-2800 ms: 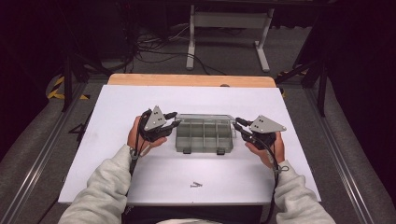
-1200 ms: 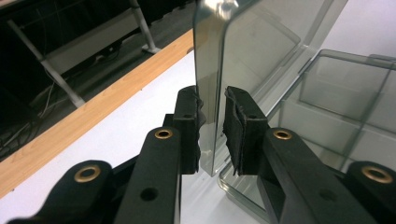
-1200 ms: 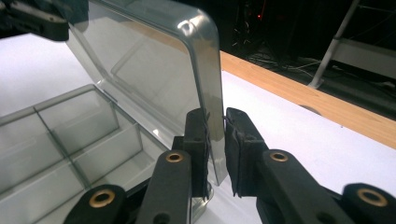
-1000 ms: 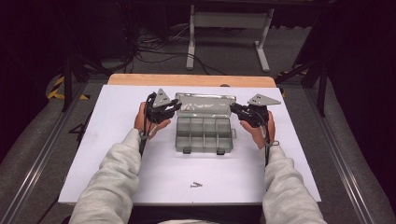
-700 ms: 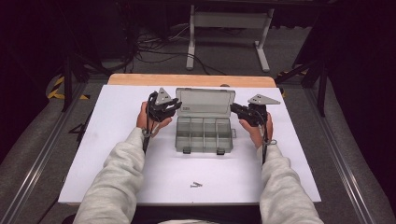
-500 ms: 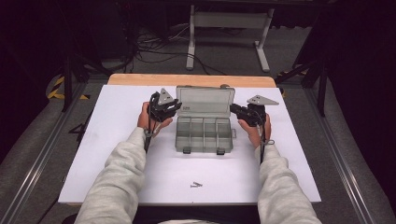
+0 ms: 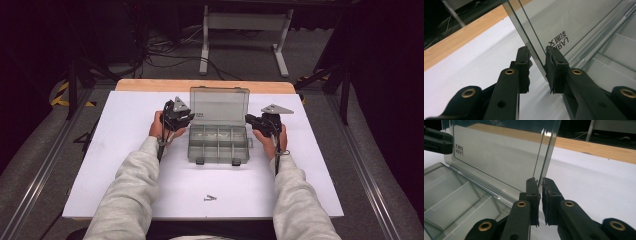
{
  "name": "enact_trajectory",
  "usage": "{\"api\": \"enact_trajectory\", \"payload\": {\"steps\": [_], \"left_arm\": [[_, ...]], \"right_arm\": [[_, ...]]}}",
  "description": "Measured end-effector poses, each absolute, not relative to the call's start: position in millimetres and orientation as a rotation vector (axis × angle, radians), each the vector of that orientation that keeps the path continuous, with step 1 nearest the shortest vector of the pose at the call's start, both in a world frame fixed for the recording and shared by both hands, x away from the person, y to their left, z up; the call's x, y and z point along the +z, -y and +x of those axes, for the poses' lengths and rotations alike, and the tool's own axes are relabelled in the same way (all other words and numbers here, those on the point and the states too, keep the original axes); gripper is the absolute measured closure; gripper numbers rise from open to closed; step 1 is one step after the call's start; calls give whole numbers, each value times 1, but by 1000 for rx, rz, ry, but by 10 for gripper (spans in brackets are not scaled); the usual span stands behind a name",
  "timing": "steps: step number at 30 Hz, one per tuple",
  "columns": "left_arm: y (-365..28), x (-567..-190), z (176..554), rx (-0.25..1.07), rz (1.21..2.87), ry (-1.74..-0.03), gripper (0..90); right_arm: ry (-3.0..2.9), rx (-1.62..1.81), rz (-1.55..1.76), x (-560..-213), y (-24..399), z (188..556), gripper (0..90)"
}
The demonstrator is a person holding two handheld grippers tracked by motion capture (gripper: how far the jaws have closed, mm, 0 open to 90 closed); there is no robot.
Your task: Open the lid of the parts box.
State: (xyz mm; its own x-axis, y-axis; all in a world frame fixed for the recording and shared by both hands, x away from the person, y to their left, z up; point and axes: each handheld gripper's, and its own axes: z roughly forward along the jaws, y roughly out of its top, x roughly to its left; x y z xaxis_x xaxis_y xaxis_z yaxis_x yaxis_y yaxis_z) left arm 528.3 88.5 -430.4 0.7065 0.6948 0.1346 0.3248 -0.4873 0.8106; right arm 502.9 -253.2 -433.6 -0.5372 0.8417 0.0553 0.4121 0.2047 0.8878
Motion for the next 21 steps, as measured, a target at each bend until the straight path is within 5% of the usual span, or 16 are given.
{"api": "enact_trajectory", "payload": {"steps": [21], "left_arm": [[-83, -441, 532, 566, 2157, -794, 721]], "right_arm": [[-2100, 1235, 1181, -443, 252, 506, 817]]}}
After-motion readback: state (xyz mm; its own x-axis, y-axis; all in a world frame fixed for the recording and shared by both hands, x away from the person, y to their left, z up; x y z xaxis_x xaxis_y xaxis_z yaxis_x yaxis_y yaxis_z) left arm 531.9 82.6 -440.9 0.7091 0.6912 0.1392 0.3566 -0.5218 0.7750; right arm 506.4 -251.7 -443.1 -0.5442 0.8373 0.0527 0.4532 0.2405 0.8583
